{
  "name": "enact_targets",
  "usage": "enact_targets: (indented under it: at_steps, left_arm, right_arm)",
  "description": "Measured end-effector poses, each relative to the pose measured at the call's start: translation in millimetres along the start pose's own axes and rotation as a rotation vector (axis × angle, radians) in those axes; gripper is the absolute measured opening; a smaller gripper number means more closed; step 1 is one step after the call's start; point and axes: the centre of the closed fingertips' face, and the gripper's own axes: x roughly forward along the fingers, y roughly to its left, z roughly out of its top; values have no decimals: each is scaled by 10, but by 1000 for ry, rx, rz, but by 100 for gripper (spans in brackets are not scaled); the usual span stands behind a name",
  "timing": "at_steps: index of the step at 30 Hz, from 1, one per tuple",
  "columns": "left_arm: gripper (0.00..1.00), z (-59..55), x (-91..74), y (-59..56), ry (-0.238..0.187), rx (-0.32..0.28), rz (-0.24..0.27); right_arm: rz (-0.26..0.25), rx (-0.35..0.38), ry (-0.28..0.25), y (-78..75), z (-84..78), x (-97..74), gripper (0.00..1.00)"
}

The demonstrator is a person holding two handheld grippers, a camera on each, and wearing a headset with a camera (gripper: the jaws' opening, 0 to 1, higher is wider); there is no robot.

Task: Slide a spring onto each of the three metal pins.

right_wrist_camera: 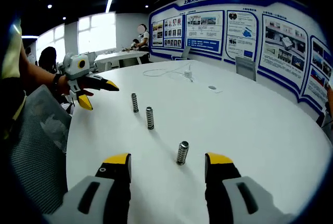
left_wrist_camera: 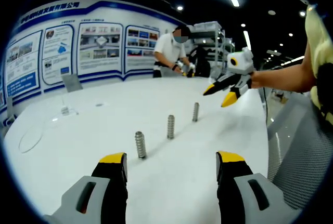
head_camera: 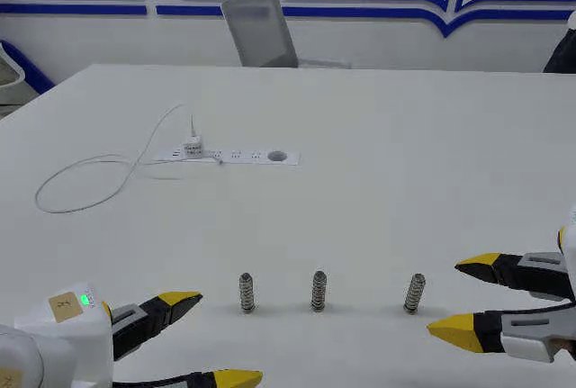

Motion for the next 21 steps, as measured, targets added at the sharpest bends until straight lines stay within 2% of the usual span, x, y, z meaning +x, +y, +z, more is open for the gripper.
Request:
enact_targets:
  at_steps: [21]
  left_arm:
    - [71, 6, -72, -46, -17, -6, 20]
  right_arm:
    - [-56, 37, -136, 112, 11, -214, 63]
